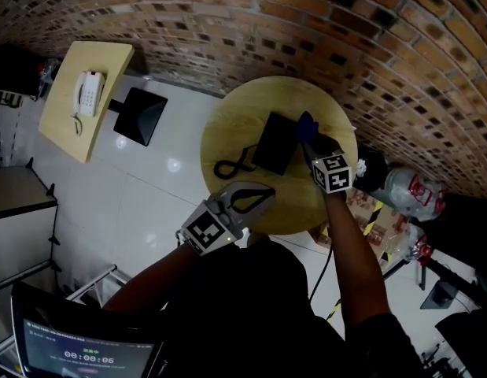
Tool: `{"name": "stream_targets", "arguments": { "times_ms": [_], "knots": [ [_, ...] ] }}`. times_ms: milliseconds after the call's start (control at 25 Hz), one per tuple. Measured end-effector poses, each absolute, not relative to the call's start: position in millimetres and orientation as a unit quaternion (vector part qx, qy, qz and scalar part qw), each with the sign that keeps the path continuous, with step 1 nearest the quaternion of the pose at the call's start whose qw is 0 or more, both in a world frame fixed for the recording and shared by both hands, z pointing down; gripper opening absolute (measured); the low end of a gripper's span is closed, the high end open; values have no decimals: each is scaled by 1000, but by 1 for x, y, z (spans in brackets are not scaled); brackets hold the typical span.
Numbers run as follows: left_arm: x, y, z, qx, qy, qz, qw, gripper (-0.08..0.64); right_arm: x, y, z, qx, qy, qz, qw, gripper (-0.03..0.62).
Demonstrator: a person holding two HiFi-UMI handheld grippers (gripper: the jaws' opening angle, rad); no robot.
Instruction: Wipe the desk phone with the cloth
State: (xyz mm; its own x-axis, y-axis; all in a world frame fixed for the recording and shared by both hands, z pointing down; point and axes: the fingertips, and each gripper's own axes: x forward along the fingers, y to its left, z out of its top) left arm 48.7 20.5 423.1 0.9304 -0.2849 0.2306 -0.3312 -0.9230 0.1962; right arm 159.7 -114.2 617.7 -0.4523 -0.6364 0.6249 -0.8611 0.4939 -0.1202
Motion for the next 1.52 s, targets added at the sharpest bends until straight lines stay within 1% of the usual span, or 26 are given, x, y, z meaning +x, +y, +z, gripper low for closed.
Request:
{"name": "stream_targets", "arguments": {
  "times_ms": [280,560,840,1080,1240,1520],
  "knots": [
    [23,17,426,971,-180,99,125,6,120,-137,623,420,-838,191,292,92],
    [6,19,428,968,-195,98,126,6,111,-132,657,392,-830,170,358,94],
    [-1,23,431,966,-202,97,127,6,92,-94,672,358,-837,177,374,92],
    [-3,27,432,967,-197,98,127,6,77,-48,692,349,-834,221,365,92],
    [-8,30,433,968,-193,98,129,6,62,-15,708,332,-832,240,375,92],
    [-13,35,436,968,-190,98,133,6,52,9,715,322,-828,258,380,92]
  ]
}}
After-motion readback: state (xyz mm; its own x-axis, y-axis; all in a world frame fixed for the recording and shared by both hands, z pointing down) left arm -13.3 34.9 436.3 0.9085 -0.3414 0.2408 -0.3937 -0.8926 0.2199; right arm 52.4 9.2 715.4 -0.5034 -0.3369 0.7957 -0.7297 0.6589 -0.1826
